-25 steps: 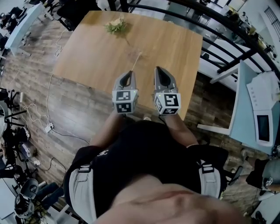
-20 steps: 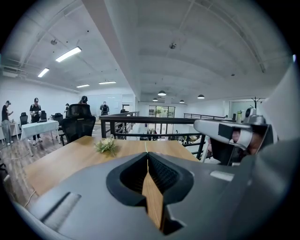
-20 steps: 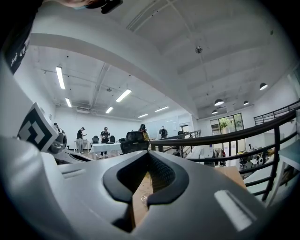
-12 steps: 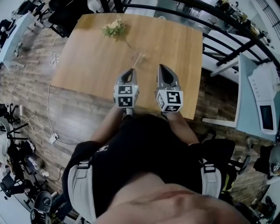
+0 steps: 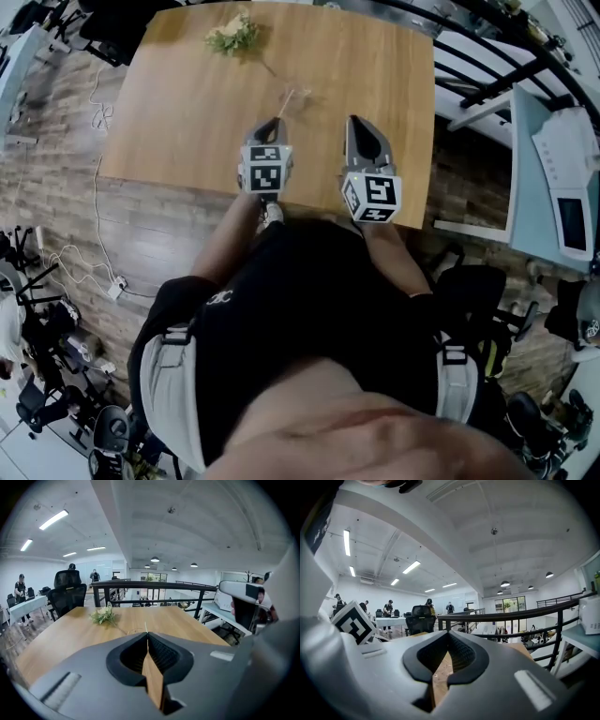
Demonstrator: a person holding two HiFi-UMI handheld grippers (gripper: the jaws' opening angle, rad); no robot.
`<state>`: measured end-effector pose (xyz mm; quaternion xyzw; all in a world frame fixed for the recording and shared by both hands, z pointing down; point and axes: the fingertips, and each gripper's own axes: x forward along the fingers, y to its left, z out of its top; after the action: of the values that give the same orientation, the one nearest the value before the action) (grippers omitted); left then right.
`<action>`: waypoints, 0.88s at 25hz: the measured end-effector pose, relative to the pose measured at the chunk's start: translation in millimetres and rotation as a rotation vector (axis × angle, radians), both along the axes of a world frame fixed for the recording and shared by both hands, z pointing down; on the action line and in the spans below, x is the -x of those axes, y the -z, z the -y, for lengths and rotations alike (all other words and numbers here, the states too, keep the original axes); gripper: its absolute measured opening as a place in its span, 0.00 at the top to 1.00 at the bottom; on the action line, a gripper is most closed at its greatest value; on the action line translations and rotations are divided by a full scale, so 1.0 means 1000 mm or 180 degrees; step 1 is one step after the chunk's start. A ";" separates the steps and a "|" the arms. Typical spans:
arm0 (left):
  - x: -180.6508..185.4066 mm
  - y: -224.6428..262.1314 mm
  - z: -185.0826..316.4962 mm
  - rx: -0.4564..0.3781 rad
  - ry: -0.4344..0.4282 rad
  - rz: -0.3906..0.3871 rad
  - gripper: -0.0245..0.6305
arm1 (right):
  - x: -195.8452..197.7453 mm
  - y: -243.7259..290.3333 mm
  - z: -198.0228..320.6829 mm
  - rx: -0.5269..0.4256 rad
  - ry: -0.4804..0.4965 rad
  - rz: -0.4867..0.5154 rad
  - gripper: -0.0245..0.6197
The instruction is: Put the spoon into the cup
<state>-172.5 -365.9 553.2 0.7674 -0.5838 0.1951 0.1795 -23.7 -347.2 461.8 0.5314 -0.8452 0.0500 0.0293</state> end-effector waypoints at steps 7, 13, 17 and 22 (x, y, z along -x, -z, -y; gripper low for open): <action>0.008 -0.025 0.026 0.0258 -0.0007 0.0030 0.93 | -0.012 -0.008 0.009 0.0054 -0.0142 -0.0029 0.96; 0.012 -0.042 0.045 0.0602 0.0001 -0.0024 0.93 | -0.019 -0.008 0.012 0.0051 -0.0230 -0.0089 0.96; 0.020 -0.049 0.058 0.0708 0.0076 0.0051 0.93 | -0.024 -0.008 0.015 0.0055 -0.0281 -0.0121 0.96; 0.017 -0.065 0.069 0.0884 0.0077 0.0103 0.93 | -0.034 -0.012 0.018 0.0086 -0.0354 -0.0150 0.96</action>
<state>-189.5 -434.4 618.1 0.7248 -0.5633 0.2842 0.2769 10.7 -365.6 473.4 0.5781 -0.8127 0.0504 0.0535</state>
